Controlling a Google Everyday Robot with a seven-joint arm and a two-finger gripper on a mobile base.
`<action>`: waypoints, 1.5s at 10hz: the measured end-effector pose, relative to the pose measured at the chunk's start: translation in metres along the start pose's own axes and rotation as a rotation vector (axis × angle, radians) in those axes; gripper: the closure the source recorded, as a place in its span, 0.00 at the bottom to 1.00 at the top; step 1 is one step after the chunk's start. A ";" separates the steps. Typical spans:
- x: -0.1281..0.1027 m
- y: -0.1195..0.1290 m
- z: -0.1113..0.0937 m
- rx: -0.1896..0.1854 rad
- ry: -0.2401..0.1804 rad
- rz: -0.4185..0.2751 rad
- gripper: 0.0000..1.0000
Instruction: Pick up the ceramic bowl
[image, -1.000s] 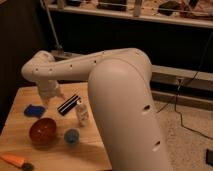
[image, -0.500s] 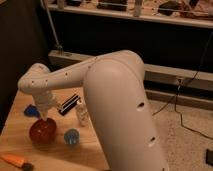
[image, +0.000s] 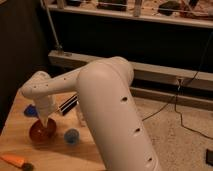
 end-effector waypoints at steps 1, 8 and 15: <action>0.000 -0.001 0.009 0.000 0.021 -0.007 0.35; -0.009 -0.009 0.038 -0.021 0.071 -0.020 0.80; -0.023 -0.026 -0.044 -0.057 -0.038 0.088 1.00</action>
